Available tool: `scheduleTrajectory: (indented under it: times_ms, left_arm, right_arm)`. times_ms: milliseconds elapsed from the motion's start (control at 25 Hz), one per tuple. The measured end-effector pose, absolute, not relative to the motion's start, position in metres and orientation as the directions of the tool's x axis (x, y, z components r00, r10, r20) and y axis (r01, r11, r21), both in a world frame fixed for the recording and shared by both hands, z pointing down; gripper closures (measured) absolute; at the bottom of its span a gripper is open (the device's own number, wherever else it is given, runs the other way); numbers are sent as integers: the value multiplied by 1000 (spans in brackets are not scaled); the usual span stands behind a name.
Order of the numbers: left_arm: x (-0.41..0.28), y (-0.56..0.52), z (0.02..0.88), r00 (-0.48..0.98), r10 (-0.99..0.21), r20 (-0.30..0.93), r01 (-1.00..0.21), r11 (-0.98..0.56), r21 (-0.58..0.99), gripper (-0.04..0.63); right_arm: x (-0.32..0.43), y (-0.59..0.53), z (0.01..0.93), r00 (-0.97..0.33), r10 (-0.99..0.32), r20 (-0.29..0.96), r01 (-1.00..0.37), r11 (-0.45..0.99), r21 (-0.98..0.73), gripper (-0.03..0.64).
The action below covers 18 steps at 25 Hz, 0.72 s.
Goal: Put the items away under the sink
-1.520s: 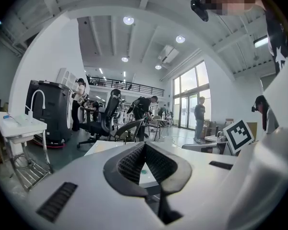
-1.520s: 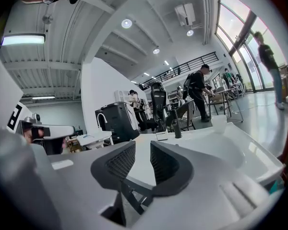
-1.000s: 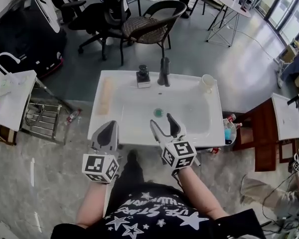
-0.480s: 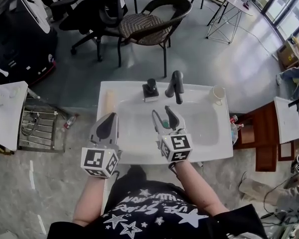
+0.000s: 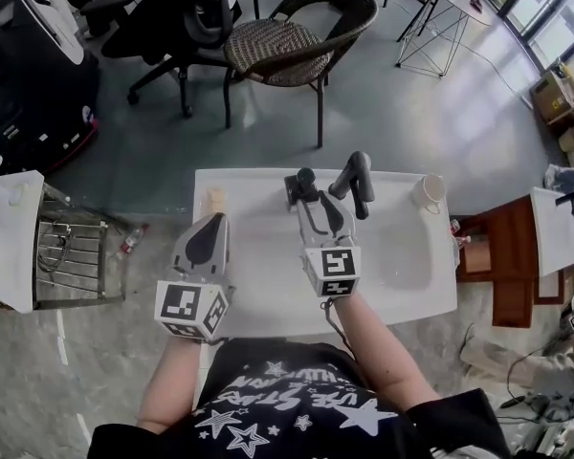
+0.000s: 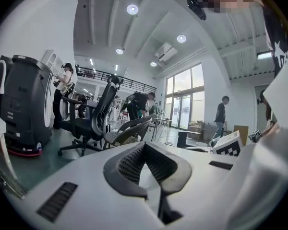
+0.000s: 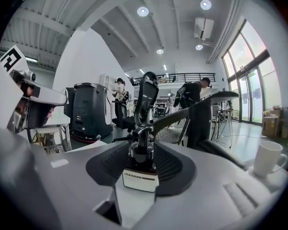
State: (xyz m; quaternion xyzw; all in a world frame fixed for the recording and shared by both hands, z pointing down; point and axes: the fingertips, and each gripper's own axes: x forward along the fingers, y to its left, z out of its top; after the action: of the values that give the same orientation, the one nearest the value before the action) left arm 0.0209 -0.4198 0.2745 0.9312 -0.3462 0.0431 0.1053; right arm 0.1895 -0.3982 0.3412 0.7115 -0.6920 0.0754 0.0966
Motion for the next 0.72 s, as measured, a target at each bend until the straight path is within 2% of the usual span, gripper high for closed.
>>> scheduleTrajectory:
  times_ms: [240, 520, 600, 720]
  left_arm:
    - [21, -432, 284, 766, -620, 169, -643, -744, 182, 586]
    - [23, -440, 293, 773, -606, 187, -634, -748, 198, 586]
    - [26, -440, 294, 777, -600, 190, -629, -752, 199, 586]
    - [28, -439, 293, 780, -597, 190, -626, -755, 195, 586]
  right_arm:
    - [188, -422, 345, 61, -973, 223, -993, -37, 112, 465]
    - [189, -445, 341, 93, -975, 201, -991, -72, 110, 466]
    - [193, -448, 339, 102, -975, 198, -991, -82, 106, 505]
    - [194, -451, 338, 95, -976, 197, -994, -81, 80, 511]
